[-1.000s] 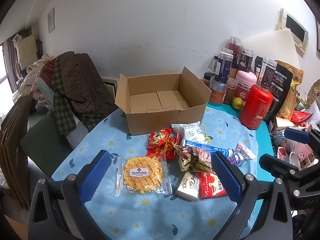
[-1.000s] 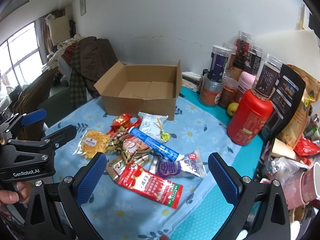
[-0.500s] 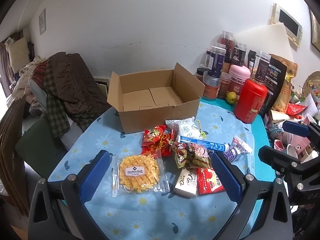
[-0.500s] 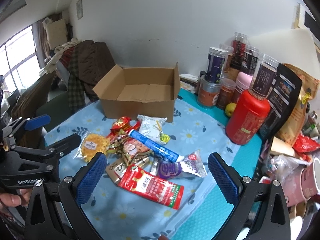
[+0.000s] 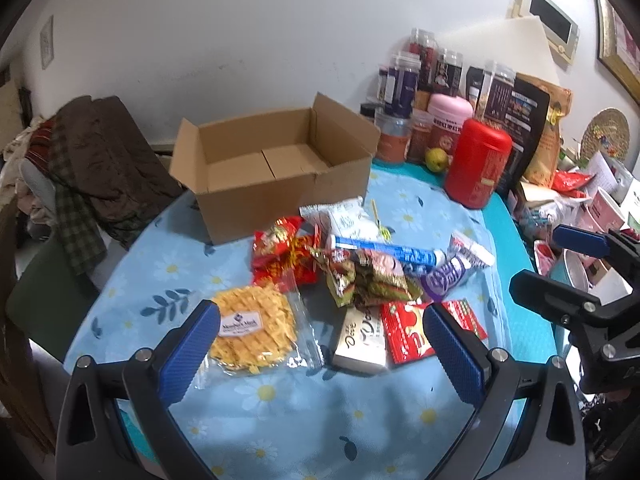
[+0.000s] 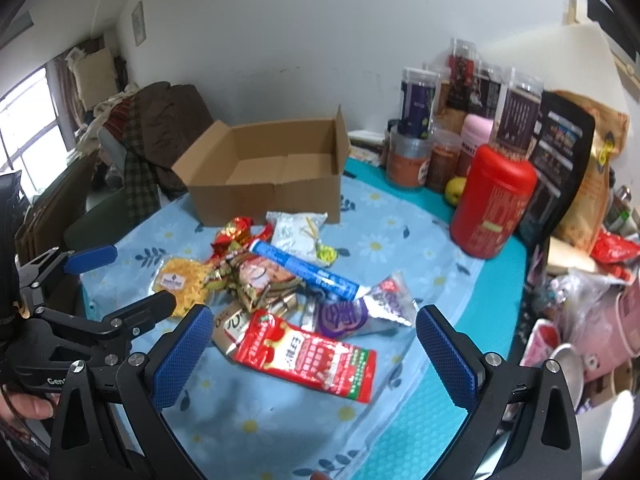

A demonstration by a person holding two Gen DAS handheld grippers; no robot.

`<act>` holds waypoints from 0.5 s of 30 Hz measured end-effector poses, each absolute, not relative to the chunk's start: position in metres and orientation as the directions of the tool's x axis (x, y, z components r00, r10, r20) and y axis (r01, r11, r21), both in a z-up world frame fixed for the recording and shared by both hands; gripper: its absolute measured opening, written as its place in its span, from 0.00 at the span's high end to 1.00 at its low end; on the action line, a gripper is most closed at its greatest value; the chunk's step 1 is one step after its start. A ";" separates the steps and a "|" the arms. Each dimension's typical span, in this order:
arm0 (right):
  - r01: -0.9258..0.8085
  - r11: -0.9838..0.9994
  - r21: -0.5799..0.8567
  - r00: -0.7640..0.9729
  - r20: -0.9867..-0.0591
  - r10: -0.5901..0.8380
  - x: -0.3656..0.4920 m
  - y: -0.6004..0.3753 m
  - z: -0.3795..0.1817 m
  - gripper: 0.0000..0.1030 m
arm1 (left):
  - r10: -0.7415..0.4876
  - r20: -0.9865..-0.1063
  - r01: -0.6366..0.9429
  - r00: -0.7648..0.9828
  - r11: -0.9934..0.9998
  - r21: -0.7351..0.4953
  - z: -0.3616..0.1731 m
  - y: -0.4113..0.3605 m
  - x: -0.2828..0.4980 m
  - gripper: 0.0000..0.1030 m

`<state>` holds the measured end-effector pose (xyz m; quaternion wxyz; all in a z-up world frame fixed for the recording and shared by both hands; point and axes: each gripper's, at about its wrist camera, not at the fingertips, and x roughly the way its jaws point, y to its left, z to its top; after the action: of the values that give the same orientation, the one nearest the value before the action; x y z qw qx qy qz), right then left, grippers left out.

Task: Organize snacks
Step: 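Lower the left tool to the waffle pack while the right tool grasps the red spicy-strip packet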

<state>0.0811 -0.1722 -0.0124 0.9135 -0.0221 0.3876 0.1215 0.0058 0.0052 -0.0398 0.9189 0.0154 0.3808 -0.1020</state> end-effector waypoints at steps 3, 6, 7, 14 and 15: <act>-0.231 0.972 0.048 0.662 -0.724 0.193 0.083 -0.171 -0.025 0.00 | -0.183 -0.721 0.206 0.669 0.977 -0.057 -0.051 0.007 0.010 0.00; -0.232 0.971 0.047 0.650 -0.735 0.191 0.084 -0.170 -0.038 0.00 | -0.188 -0.739 0.210 0.647 0.976 -0.065 -0.061 0.010 0.013 0.00; -0.235 0.971 0.050 0.645 -0.739 0.194 0.085 -0.170 -0.042 0.00 | -0.189 -0.744 0.210 0.642 0.975 -0.066 -0.064 0.012 0.014 0.00; -0.252 0.966 0.063 0.606 -0.768 0.208 0.085 -0.168 -0.072 0.00 | -0.188 -0.775 0.180 0.604 0.979 -0.098 -0.087 0.028 0.019 0.00; -0.252 0.966 0.061 0.596 -0.776 0.205 0.085 -0.167 -0.076 0.00 | -0.186 -0.778 0.174 0.600 0.980 -0.100 -0.090 0.030 0.020 0.00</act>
<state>0.0851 -0.1672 -0.0764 0.8930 -0.0272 0.4307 0.1277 0.0203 0.0300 -0.0895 0.8944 -0.0068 0.4358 -0.1005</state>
